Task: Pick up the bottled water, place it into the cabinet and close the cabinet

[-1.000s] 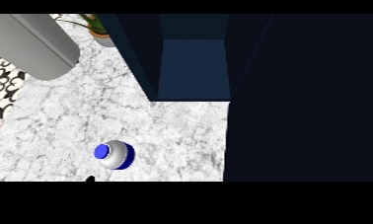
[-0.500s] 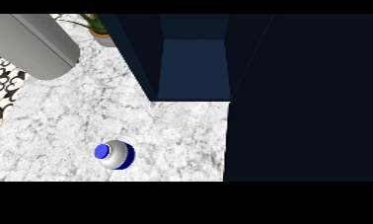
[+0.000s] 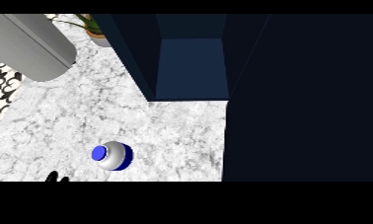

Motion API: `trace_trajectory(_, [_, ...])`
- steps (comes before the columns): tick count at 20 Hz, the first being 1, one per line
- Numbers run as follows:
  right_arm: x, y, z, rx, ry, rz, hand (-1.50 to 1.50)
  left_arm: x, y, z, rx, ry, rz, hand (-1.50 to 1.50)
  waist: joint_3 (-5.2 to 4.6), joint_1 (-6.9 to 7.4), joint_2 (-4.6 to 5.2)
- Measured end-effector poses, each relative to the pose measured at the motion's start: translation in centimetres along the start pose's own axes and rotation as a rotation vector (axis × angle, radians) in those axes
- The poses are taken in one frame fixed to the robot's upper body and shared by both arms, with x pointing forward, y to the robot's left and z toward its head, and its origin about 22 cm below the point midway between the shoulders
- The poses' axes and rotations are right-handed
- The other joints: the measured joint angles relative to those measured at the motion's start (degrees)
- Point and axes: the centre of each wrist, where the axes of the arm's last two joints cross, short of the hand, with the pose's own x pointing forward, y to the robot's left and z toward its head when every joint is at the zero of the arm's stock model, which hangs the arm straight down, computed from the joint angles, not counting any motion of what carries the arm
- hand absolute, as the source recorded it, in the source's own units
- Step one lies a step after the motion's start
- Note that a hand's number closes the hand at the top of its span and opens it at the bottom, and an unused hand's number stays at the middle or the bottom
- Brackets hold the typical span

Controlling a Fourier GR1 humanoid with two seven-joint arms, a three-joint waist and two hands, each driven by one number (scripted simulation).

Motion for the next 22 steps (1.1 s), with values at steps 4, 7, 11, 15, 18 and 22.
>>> trace_trajectory(4, [0.0, -0.1, 0.1, 0.0, 0.0, -0.001, -1.5, -1.1, 1.4, -0.4, 0.017, 0.007, -0.011, -1.5, -0.04, -0.09, 0.03])
trace_trajectory(7, [-0.1, -0.4, 0.6, 0.006, -0.002, 0.005, -1.5, -2.3, 2.6, -1.5, 0.027, 0.016, -0.028, -1.5, -0.03, -0.56, 0.11])
trace_trajectory(11, [-0.2, -0.7, 1.0, 0.011, -0.004, 0.007, -1.5, -4.4, 3.8, -2.8, 0.027, 0.011, -0.058, -1.5, -0.02, -0.73, 0.14])
trace_trajectory(15, [-0.4, -0.8, 1.5, 0.013, -0.006, 0.002, -1.5, -6.8, 4.7, -3.9, 0.022, 0.019, -0.074, -1.5, -0.03, -0.79, 0.15])
trace_trajectory(18, [-0.5, -1.0, 2.0, 0.017, -0.003, -0.001, -1.5, -8.2, 5.7, -5.2, 0.03, 0.029, -0.074, -1.5, -0.02, -0.87, 0.2])
trace_trajectory(22, [-0.4, -1.1, 2.0, 0.018, -0.002, -0.005, -1.5, -10.0, 6.9, -6.3, 0.058, 0.04, -0.091, -1.5, -0.04, -0.69, 0.24])
